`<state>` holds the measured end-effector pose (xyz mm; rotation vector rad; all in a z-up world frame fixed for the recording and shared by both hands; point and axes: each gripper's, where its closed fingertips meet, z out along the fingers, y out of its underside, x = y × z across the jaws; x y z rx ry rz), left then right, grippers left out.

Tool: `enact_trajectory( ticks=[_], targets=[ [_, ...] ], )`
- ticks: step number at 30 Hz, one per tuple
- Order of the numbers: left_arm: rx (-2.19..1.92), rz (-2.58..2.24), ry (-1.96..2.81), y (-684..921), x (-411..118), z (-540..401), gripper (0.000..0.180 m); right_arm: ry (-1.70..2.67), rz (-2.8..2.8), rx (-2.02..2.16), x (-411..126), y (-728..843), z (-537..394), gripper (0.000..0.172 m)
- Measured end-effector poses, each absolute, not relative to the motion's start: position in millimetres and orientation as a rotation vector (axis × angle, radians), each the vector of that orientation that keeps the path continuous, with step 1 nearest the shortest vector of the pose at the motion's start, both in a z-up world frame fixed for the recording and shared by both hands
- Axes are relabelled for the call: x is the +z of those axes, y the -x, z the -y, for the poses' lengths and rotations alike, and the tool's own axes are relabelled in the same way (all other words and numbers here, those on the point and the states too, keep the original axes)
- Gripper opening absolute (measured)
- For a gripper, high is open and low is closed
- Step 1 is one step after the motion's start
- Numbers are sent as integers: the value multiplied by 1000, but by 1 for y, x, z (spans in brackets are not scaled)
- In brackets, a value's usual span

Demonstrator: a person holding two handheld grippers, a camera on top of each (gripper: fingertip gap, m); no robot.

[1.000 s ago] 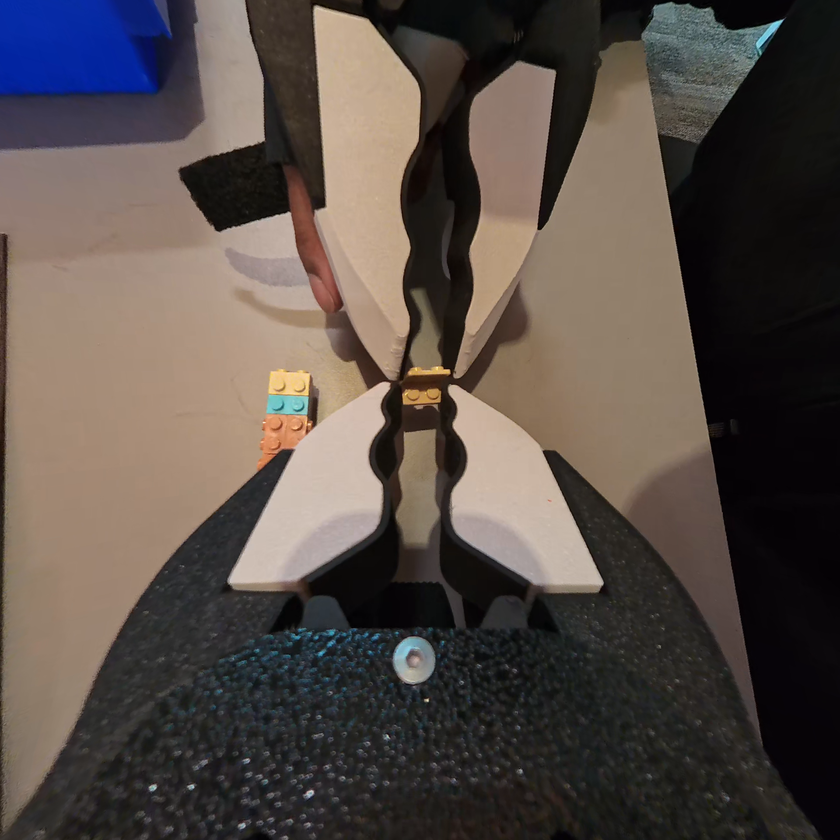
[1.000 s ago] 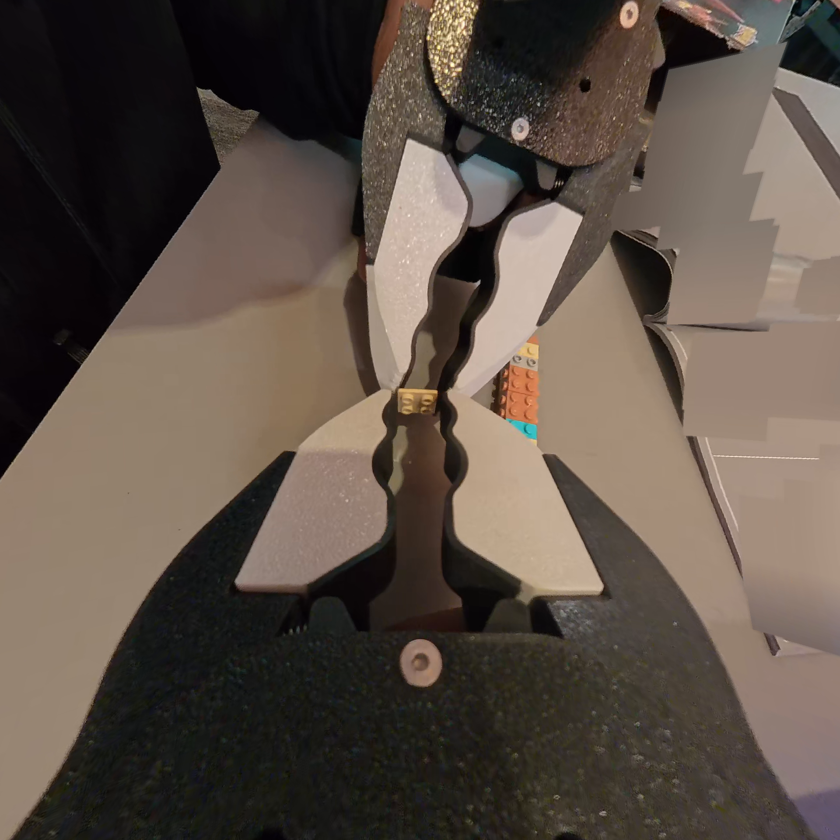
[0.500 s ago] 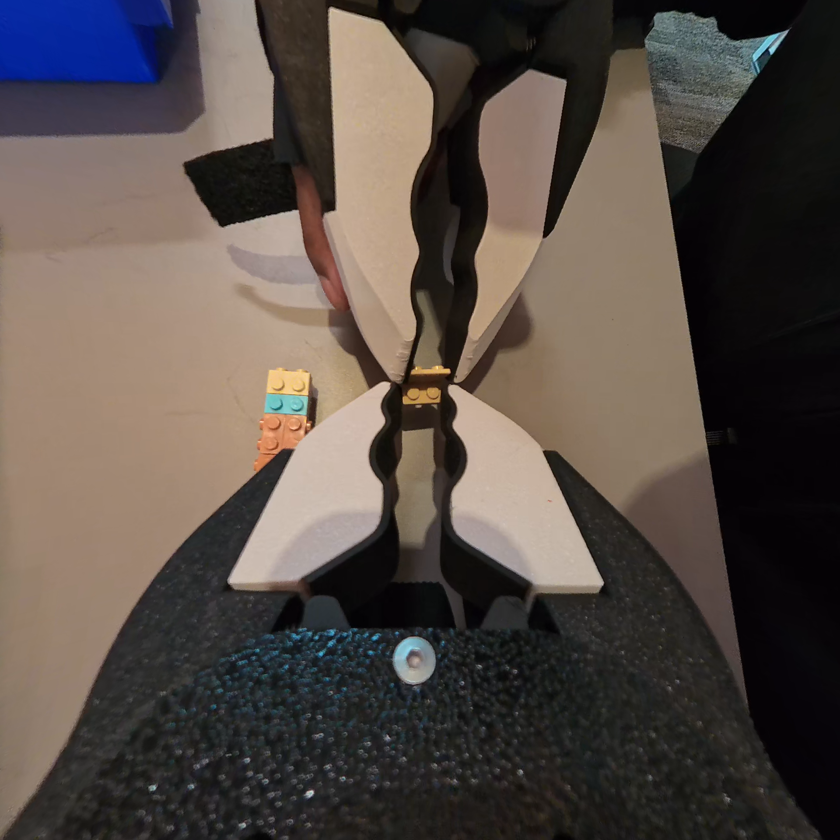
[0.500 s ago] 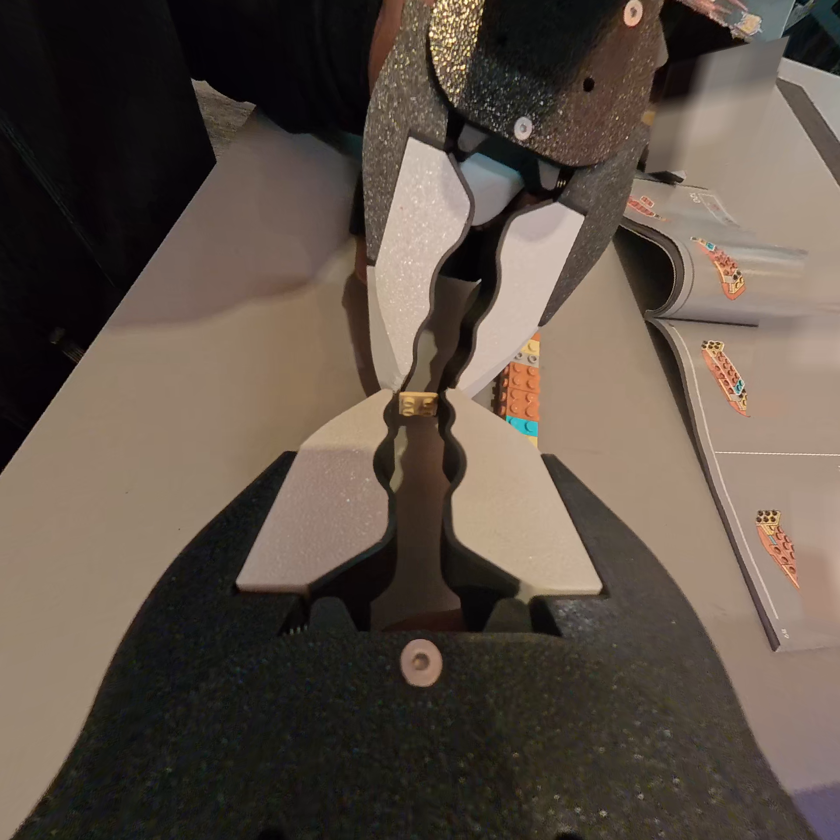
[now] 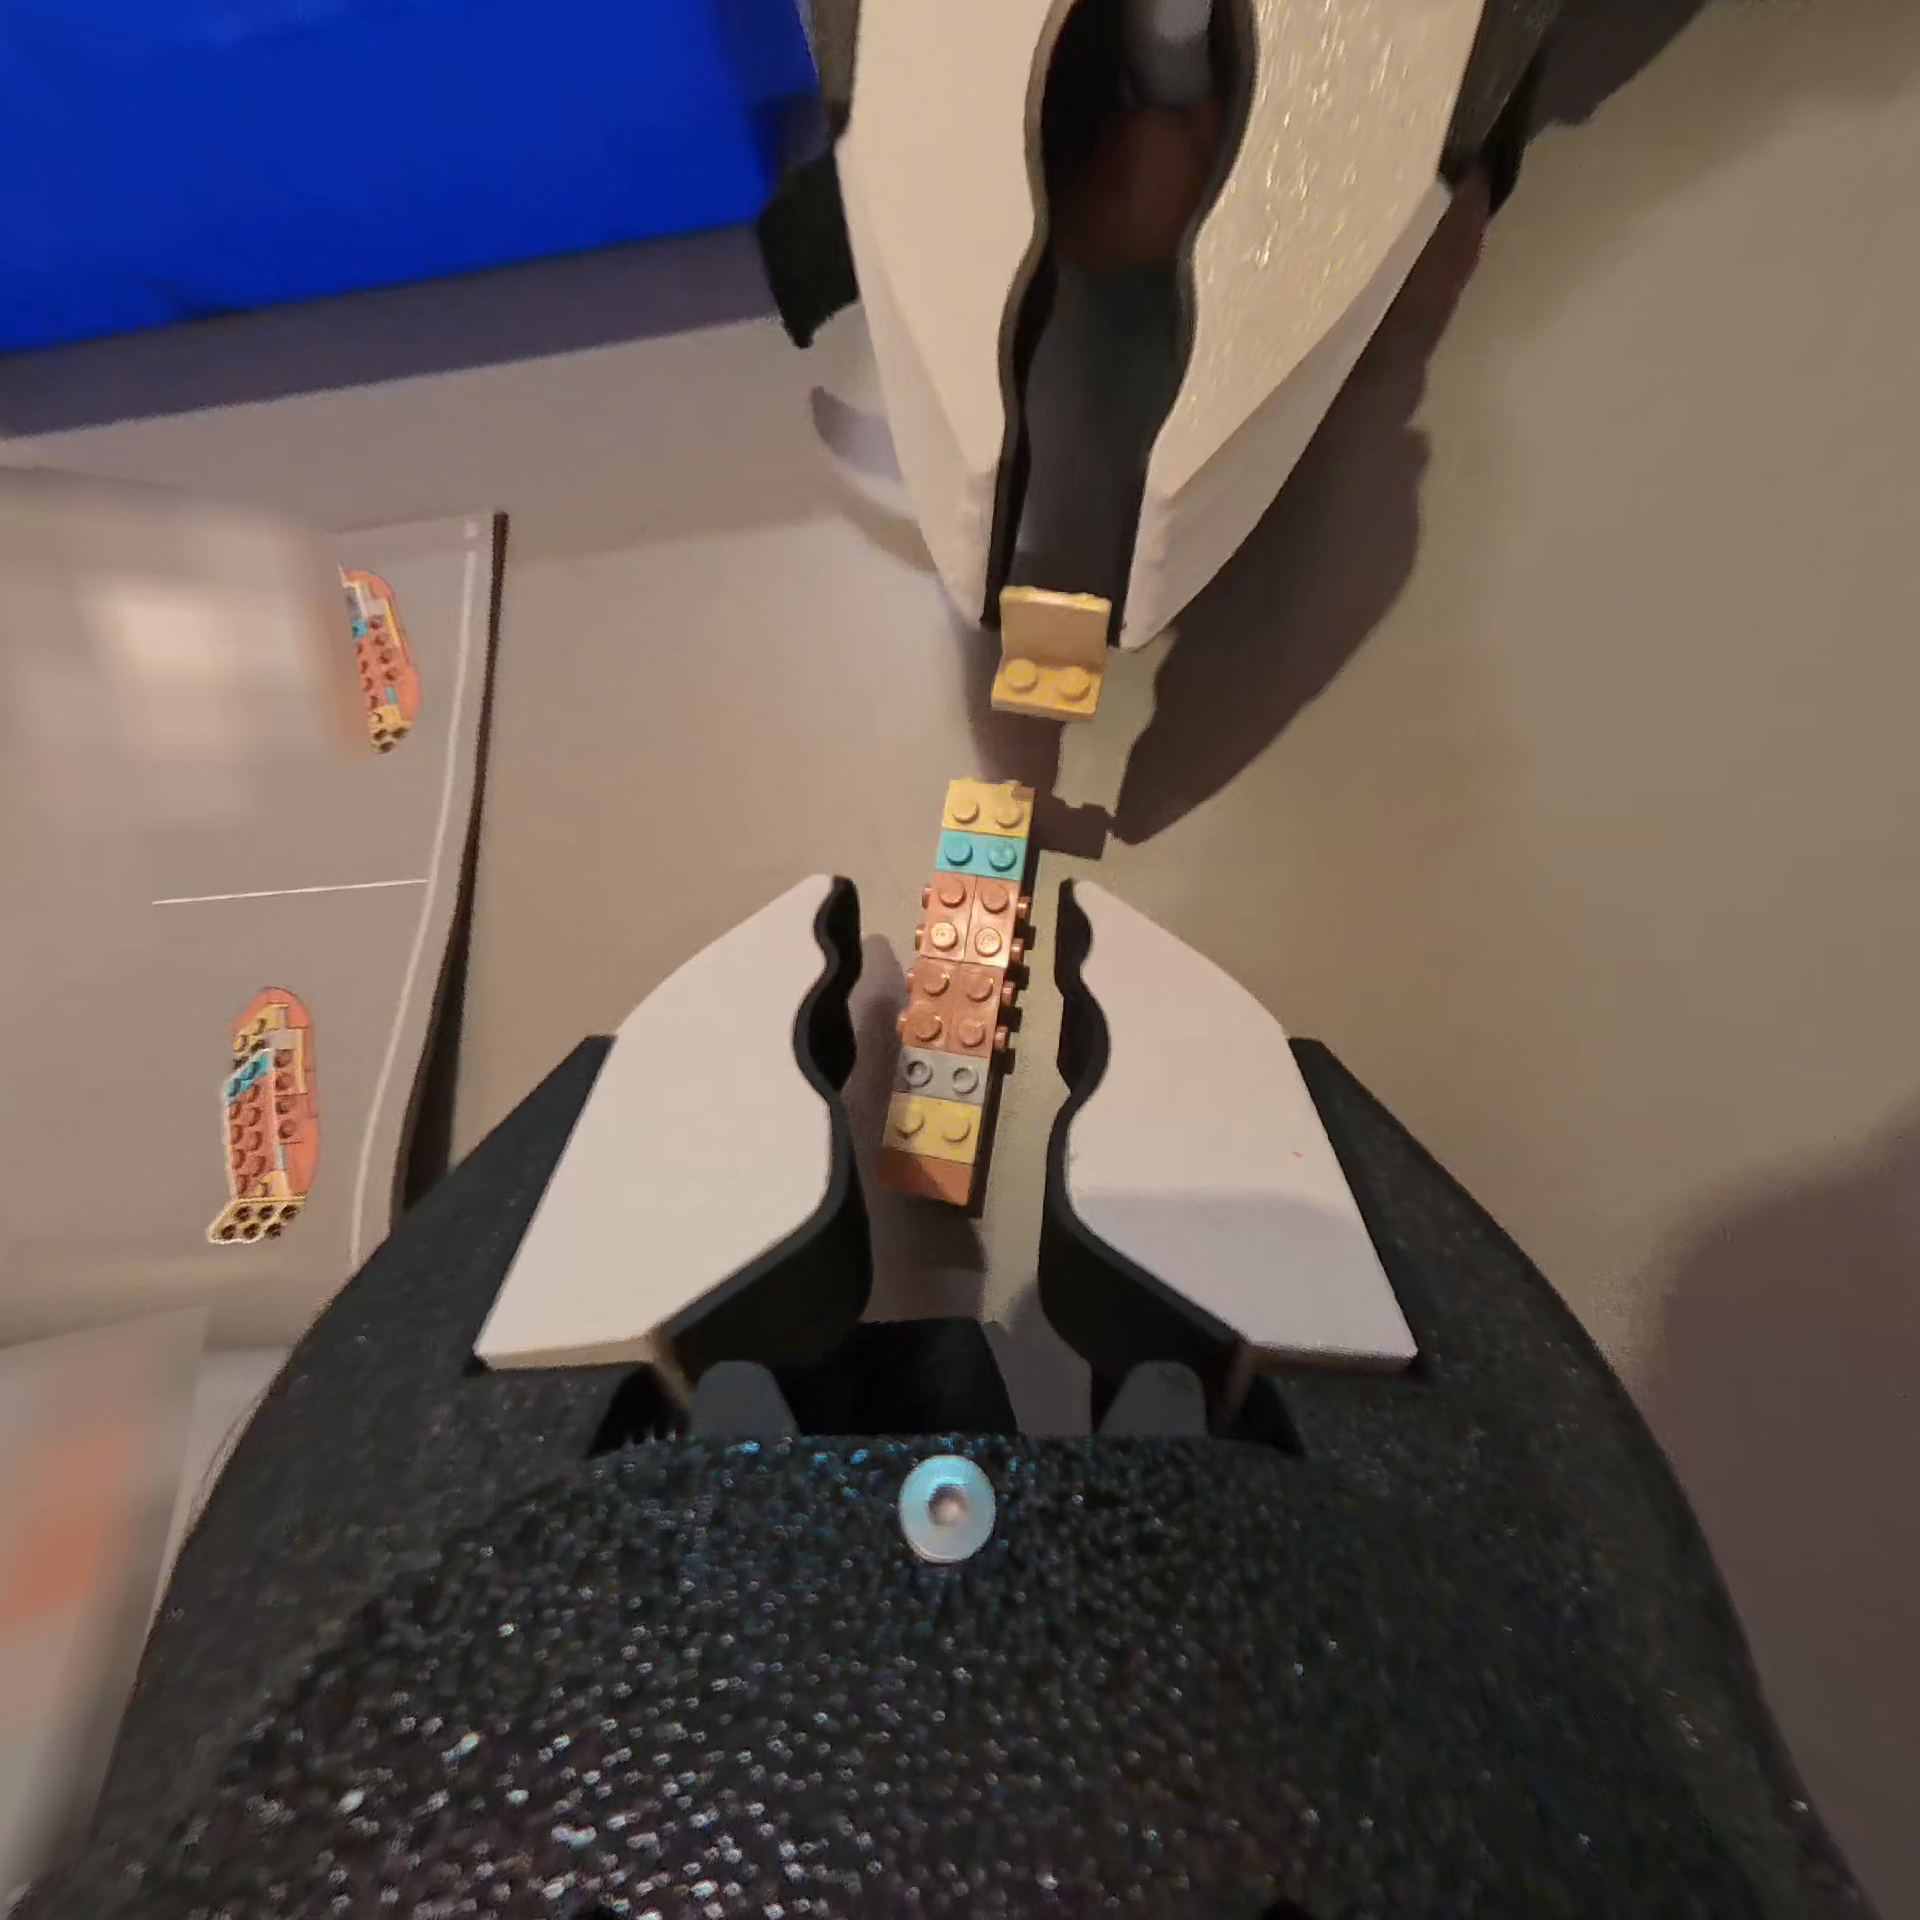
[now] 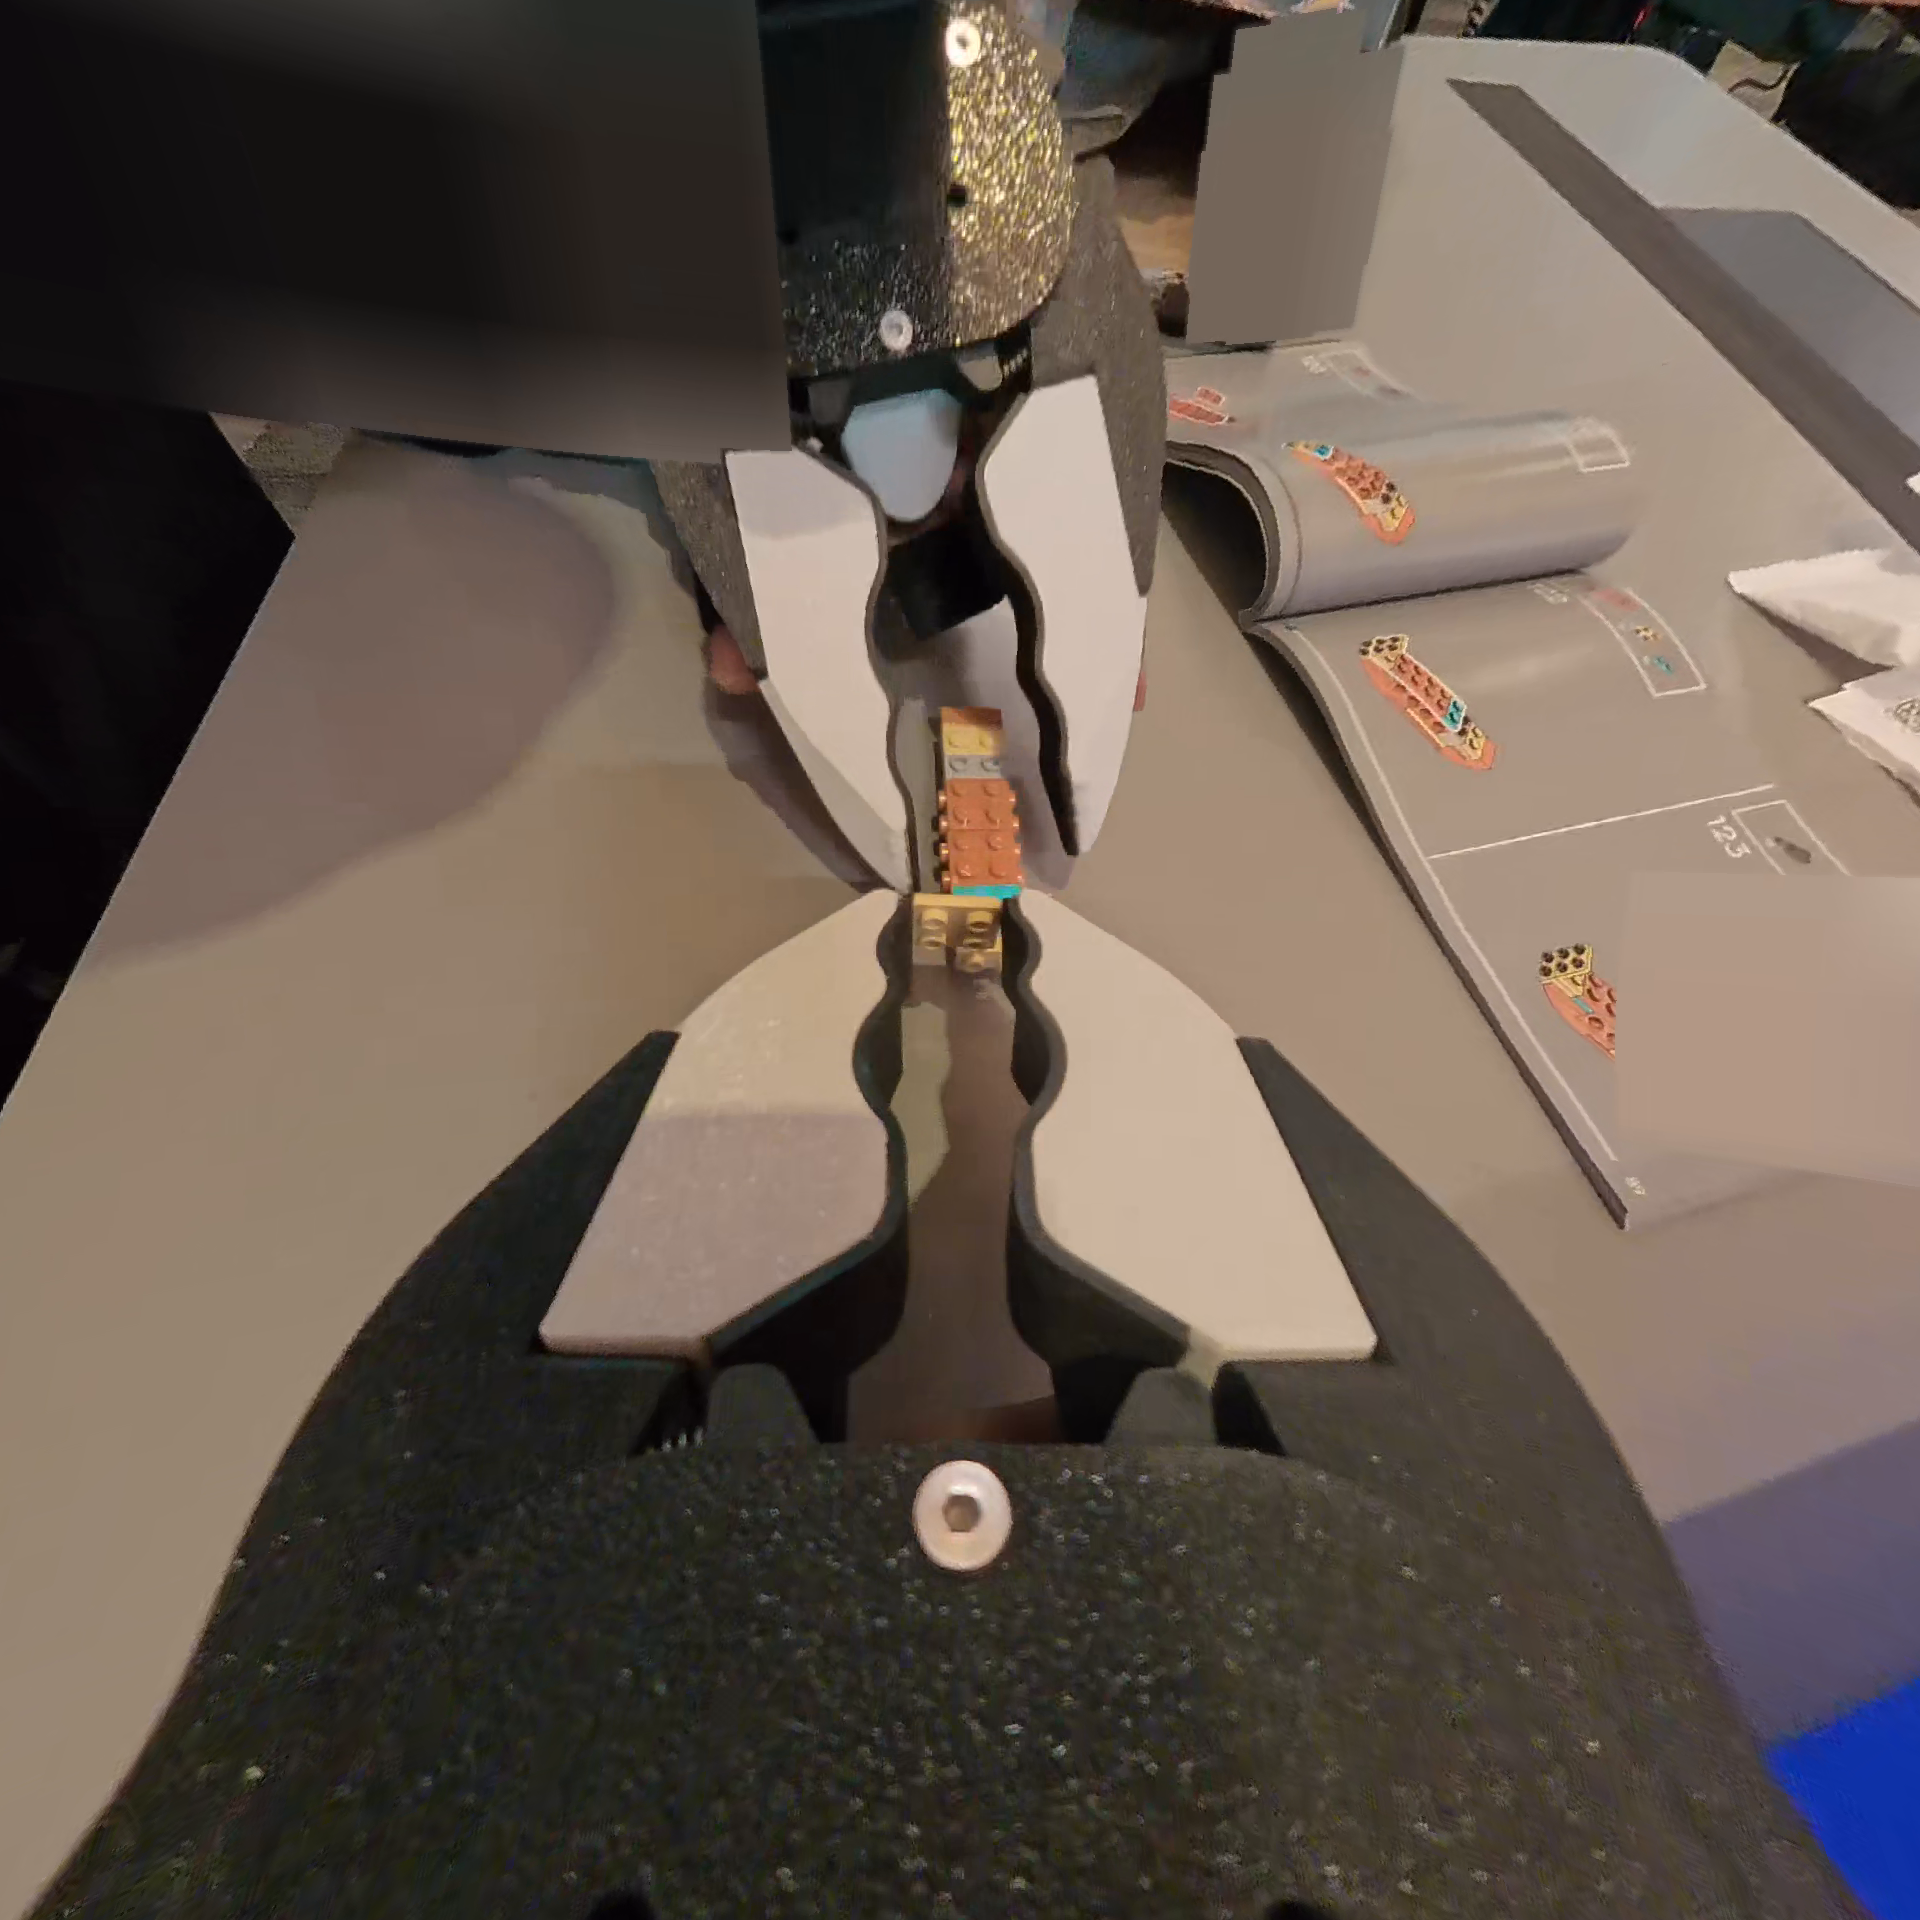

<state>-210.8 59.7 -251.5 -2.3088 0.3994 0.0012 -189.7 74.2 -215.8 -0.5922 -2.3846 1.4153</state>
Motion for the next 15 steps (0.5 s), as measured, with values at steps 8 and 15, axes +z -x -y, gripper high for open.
enact_trajectory(
  ticks=[8,15],
  targets=[
    [-25,-429,2339,203,-264,-66,22,655,2396,1399,-222,195,-75,16],
    [-57,-431,2318,197,-263,-69,21,659,2434,1348,-229,195,-74,16]
  ],
)
